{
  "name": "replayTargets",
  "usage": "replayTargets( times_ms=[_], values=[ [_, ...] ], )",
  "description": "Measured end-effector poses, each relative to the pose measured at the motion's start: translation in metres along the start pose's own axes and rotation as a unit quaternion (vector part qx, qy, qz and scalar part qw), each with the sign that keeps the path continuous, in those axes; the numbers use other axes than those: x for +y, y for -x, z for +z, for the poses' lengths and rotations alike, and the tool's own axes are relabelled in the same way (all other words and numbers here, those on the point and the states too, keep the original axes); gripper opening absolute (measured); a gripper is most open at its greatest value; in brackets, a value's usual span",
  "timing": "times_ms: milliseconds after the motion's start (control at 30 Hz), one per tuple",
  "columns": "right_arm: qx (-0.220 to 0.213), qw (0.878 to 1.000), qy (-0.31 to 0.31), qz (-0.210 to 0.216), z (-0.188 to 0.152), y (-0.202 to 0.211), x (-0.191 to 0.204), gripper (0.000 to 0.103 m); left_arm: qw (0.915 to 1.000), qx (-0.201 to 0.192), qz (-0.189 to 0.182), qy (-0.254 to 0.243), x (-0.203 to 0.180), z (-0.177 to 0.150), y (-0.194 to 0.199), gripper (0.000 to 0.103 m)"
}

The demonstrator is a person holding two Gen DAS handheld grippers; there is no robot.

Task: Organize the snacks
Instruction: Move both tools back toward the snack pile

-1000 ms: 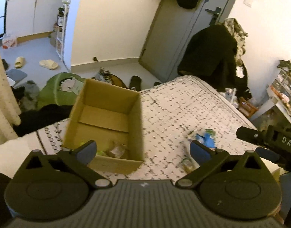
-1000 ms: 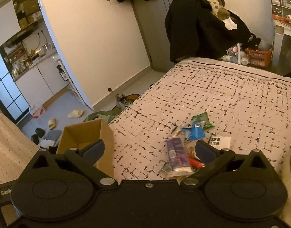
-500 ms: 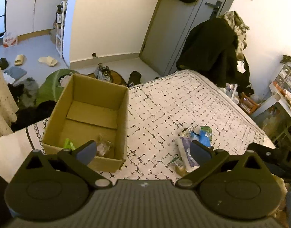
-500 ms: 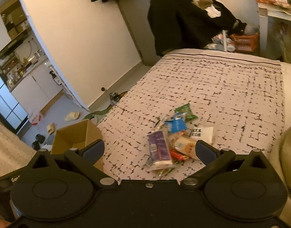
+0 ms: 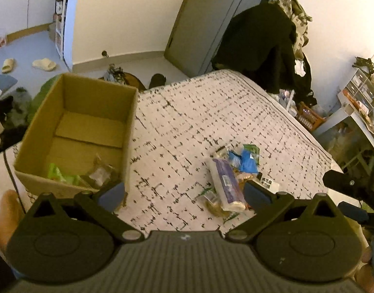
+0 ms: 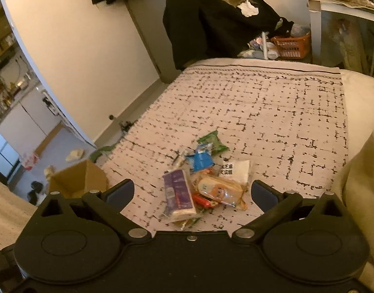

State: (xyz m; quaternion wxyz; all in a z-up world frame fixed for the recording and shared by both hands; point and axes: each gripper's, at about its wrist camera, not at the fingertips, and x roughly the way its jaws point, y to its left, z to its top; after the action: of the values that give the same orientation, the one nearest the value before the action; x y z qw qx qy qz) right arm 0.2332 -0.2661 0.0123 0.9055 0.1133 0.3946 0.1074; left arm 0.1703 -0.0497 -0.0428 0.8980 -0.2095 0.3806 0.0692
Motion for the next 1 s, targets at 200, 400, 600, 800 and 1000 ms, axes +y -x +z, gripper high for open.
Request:
replayTargets(
  times_ms=[200,400,600,800,1000],
  values=[
    [0.012,1.000,-0.008,-0.009,-0.001,-0.009,-0.003,0.103,0.9999,0.017,-0.003,0.000,-0.005,-0.007,-0.018,0.102],
    [0.024,0.999,-0.016,-0.014,-0.001,-0.019,-0.005,0.103,0.9997,0.023,-0.007,0.003,-0.008,-0.010,-0.035,0.100],
    [0.031,0.999,-0.018,-0.019,0.000,-0.027,-0.007,0.103,0.9995,0.027,-0.012,-0.002,-0.011,-0.014,-0.051,0.100],
    [0.034,0.999,-0.013,-0.039,0.002,-0.036,-0.012,0.103,0.9992,0.036,-0.015,-0.009,-0.014,-0.018,-0.068,0.099],
    [0.045,0.997,-0.034,-0.045,0.004,-0.048,-0.020,0.103,0.9989,0.039,-0.022,-0.017,-0.018,-0.018,-0.084,0.097]
  ],
)
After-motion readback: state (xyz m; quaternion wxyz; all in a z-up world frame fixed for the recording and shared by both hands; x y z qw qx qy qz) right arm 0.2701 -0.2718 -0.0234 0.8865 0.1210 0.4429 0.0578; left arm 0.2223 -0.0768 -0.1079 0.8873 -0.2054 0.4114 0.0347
